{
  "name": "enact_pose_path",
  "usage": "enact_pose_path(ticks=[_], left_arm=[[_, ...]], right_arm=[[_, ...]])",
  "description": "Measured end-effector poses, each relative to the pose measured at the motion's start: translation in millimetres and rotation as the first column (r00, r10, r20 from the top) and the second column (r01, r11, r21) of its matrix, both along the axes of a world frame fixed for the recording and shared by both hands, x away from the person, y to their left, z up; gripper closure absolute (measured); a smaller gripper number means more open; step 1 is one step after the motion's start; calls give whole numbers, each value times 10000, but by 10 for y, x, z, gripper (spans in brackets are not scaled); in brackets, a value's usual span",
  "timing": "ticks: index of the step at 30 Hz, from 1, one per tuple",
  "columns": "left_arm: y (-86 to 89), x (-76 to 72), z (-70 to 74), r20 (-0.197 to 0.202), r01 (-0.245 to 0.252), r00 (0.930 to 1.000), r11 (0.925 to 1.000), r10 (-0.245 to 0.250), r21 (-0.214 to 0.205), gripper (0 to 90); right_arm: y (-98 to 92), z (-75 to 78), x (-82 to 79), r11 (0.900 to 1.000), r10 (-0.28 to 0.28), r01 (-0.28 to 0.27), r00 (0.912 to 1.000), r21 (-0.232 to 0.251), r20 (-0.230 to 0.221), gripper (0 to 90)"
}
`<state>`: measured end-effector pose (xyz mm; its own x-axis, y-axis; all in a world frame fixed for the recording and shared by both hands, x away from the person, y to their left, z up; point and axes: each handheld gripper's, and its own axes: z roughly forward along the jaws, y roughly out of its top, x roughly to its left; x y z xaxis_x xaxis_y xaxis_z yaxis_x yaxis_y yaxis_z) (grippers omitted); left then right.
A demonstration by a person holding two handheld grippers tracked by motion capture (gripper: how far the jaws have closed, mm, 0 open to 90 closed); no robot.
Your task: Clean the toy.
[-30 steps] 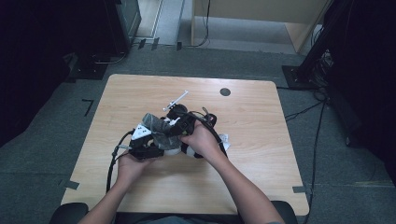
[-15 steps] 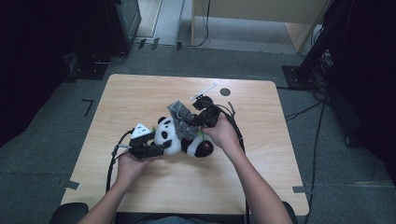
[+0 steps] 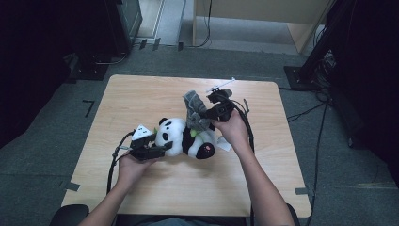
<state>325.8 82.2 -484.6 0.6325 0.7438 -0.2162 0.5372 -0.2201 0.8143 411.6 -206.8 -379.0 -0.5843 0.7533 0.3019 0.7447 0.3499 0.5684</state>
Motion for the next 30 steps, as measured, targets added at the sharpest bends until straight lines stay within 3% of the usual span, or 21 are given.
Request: enact_pose_path(ticks=[4,10,15,18,21,24,28,30], left_arm=[[-4,9,27,-151,13,9999,10000,-13,-18,342],[-14,15,68,-256,-73,9996,10000,74,57,373],[-23,30,89,-270,-129,9995,9999,132,110,373],[-38,31,109,-320,-204,9993,9998,206,67,374],[-52,37,116,-335,-201,9992,9997,204,106,373],[-51,59,109,-462,-241,9986,9997,243,30,370],[-66,74,106,-464,-72,9989,9998,79,162,369],[-81,72,103,-393,5,9992,9996,5,272,369]], right_arm=[[-46,207,-121,9965,67,-108,9988,833,486,793],[174,434,-401,9907,755,-877,9904,1041,1159,792],[441,314,-612,9858,1296,-1410,9843,917,1202,791],[583,133,-675,9849,1448,-1530,9845,806,992,791],[715,-102,-694,9865,1576,-1603,9849,346,712,791],[769,-243,-699,9851,1717,-1710,9821,-156,779,792],[771,-305,-768,9674,2314,-2121,9624,-1386,1425,794],[731,-314,-793,9622,2431,-2183,9580,-1626,1519,794]])
